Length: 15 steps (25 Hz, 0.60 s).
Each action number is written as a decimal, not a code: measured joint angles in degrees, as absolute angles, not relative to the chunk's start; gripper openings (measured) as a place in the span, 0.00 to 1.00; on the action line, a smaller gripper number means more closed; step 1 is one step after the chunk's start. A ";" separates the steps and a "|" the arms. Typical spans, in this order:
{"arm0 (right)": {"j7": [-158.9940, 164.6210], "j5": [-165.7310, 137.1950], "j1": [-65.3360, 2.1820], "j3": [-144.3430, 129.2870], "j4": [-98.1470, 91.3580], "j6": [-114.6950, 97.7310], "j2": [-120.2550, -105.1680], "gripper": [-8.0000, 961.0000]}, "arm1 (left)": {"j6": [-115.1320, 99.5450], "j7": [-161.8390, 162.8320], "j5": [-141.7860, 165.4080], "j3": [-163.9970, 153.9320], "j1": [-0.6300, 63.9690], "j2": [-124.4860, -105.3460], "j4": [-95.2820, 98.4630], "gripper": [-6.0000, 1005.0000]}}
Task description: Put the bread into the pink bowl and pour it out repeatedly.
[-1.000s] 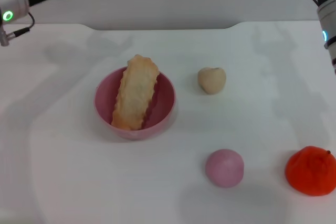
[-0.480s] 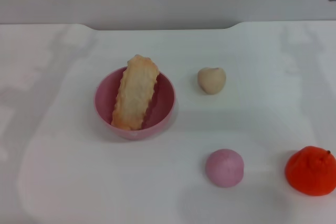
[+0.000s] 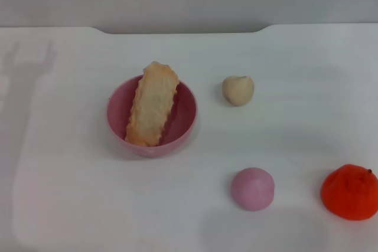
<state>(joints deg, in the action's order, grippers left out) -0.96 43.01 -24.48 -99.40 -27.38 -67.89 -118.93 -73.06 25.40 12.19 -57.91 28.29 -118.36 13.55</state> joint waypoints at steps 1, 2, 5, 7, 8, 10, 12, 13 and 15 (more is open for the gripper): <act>-0.64 43.01 -24.63 -98.73 -26.75 -68.14 -118.91 0.54 | -73.06 25.23 12.09 -57.90 28.25 -118.32 13.54 0.81; -0.42 43.00 -24.80 -98.16 -26.09 -68.51 -118.87 0.54 | -73.04 24.91 11.99 -57.90 28.22 -118.26 13.52 0.81; -0.36 43.01 -25.26 -97.14 -25.09 -69.25 -118.81 0.54 | -72.59 23.65 11.88 -57.90 28.41 -118.21 13.48 0.81; -0.37 43.00 -25.79 -96.76 -24.34 -69.54 -118.78 0.54 | -72.03 22.42 11.79 -57.90 28.79 -118.20 13.45 0.81; -0.37 43.00 -26.20 -96.70 -23.76 -69.70 -118.75 0.54 | -71.77 21.91 11.73 -57.90 28.95 -118.19 13.45 0.81; -0.48 43.00 -27.05 -96.67 -22.74 -69.96 -118.70 0.54 | -70.89 21.29 11.68 -57.91 29.27 -118.19 13.44 0.81; -0.69 42.99 -27.79 -96.65 -21.92 -70.04 -118.68 0.54 | -70.02 21.20 11.61 -57.91 29.44 -118.19 13.54 0.81; -0.71 42.99 -28.14 -96.62 -21.54 -70.06 -118.66 0.54 | -69.69 21.19 11.58 -57.90 29.51 -118.19 13.65 0.81; -0.74 42.98 -28.71 -96.57 -21.02 -70.08 -118.60 0.54 | -69.23 21.18 11.53 -57.90 29.70 -118.18 13.76 0.81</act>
